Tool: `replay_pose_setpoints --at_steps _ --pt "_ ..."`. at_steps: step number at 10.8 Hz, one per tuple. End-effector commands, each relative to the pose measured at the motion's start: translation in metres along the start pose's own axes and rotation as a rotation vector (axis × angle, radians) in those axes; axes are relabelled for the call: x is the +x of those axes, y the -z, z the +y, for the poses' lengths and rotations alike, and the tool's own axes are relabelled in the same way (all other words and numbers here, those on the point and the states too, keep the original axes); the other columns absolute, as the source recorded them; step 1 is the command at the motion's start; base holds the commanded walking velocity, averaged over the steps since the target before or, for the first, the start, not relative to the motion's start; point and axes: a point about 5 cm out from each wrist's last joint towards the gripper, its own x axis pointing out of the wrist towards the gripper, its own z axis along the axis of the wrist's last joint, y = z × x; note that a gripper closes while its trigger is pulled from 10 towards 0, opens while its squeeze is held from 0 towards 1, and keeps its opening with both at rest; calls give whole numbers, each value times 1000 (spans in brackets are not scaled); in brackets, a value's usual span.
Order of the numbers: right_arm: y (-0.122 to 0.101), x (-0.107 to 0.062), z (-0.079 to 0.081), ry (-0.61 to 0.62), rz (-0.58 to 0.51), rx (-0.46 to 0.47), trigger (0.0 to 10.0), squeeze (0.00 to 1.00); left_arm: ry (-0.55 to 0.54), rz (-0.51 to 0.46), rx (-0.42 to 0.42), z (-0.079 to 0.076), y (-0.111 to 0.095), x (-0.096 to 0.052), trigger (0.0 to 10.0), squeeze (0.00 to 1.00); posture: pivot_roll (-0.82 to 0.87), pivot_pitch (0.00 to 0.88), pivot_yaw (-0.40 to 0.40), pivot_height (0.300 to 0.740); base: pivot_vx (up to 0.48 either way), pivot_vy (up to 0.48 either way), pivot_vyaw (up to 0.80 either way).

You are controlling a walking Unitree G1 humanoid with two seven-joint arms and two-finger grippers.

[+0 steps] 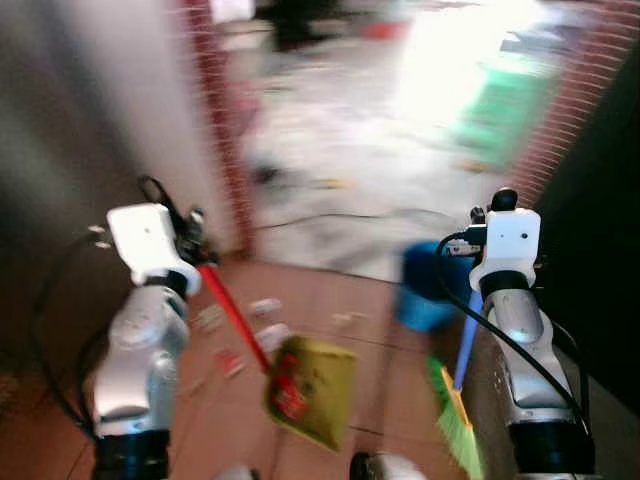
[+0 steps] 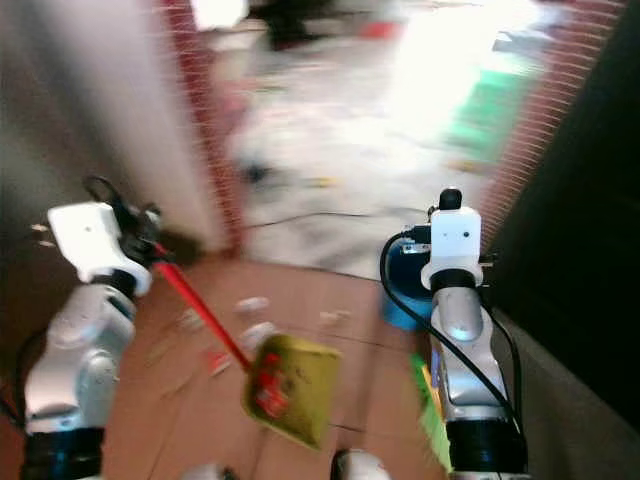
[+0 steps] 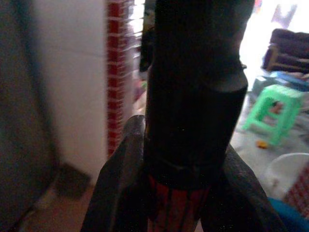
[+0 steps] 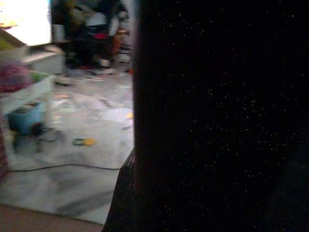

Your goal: Sweep floor

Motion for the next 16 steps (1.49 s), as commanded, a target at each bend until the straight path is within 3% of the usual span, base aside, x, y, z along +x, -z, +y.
replay_pose_setpoints --at_steps 1,4,8,14,16 --pt "-9 5 -2 7 -39 -19 10000 0 24 -44 -57 -9 -8 3 10000 0 -83 44 37 740 0 0 -800" --pt "-8 5 -3 9 -31 -22 10000 0 26 -18 -82 -16 -2 -1 10000 0 -85 48 37 740 0 0 -800" --pt "-6 7 -1 4 -21 -24 10000 0 -8 -44 -80 -10 -9 3 10000 0 -80 46 35 740 0 0 -800" --pt "-6 8 4 -8 -24 -12 10000 0 -71 -97 -53 6 -25 11 10000 0 -73 37 37 740 0 0 0" --pt "-4 8 3 -7 -23 -14 10000 0 -100 -154 -52 10 -42 12 10000 0 -68 38 35 740 0 0 0"
